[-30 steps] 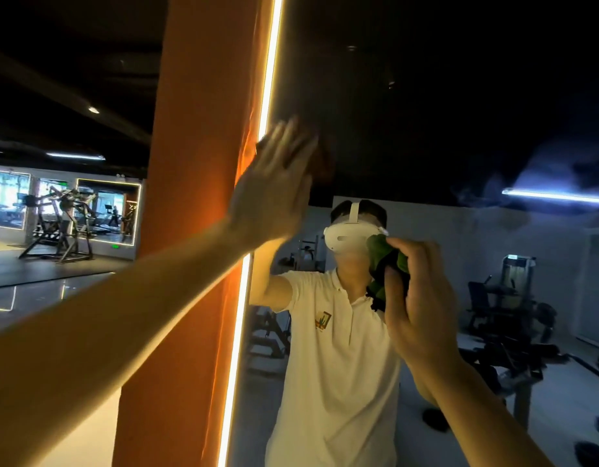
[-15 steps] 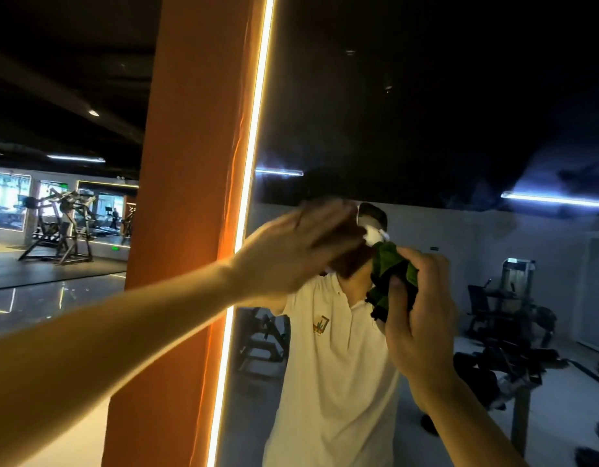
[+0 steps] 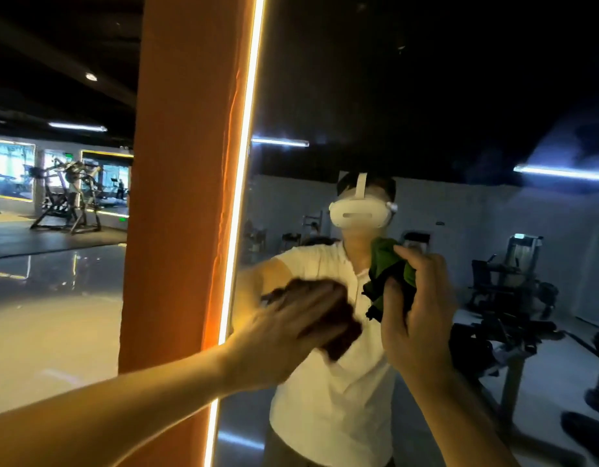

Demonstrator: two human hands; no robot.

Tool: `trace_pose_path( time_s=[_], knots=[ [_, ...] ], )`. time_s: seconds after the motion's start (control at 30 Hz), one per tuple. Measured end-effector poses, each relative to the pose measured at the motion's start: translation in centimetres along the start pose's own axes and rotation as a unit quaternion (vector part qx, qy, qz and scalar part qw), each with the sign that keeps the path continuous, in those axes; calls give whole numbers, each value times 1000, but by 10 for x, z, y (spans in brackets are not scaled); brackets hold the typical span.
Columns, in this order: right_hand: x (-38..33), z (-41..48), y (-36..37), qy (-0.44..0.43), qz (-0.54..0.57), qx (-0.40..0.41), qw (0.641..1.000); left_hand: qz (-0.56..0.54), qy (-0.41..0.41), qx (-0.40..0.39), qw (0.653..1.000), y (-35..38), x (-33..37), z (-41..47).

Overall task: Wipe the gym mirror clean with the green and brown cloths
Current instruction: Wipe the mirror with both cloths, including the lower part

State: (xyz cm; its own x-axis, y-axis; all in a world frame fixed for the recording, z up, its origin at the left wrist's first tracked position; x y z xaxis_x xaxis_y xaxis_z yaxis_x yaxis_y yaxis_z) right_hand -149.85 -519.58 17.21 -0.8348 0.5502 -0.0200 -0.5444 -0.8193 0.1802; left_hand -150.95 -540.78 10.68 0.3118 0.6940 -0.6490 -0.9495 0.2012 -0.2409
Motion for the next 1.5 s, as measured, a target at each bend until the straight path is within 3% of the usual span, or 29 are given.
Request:
trace_pose_path(
  time_s=[0.07,0.13,0.2,0.27,0.3,0.37,0.43,0.67,0.8,0.9,1.1,1.23,1.4,1.5],
  knots=[
    [0,-19,-8,-14,-10,-52,998,65,145,-90,983,3,16,-54],
    [0,-28,-14,-22,-31,-89,995,95,213,-123,965,2,-4,-47],
    [0,-33,-18,-29,-57,-112,992,74,122,-63,988,-7,-37,5],
    [0,-35,-19,-37,-82,-112,990,49,-82,55,994,-23,-76,62],
    [2,-36,-19,-39,-87,-110,989,23,-180,117,976,-29,-89,80],
    [6,-41,-19,-46,-72,-103,991,-15,-282,210,936,-29,-89,91],
    [12,-49,-22,-55,-46,-99,992,-26,-276,207,938,-21,-62,82],
    [23,-84,-32,-75,2,-145,987,9,-204,4,979,14,86,-84],
    [19,-107,-43,-97,-8,-191,977,33,-222,-100,969,5,123,-107],
    [22,-111,-45,-122,-20,-214,969,22,-253,-74,965,-7,88,-75],
    [25,-112,-34,-110,-14,-173,979,6,-416,130,900,-12,6,9],
    [30,-121,-25,-136,-27,-113,984,-5,-342,194,919,16,61,-30],
    [27,-155,-30,-182,2,-75,980,25,-104,-8,994,55,168,-133],
    [29,-167,-32,-232,-1,-91,968,140,74,-70,985,54,156,-136]
  ],
)
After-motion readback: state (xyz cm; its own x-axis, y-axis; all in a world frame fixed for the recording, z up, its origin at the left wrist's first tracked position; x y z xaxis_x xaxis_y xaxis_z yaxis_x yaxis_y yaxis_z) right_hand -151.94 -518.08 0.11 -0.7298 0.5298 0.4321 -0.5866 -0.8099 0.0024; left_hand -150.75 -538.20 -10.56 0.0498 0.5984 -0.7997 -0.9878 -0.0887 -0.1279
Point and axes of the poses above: each hand's wrist, its own z-axis towards the middle knuckle, its own y-axis out of the palm, x = y × z, the point moved 3 cm from there along z, towards the middle knuckle, and after that the axes turned 10 degrees about x, right-handed, at the moved point
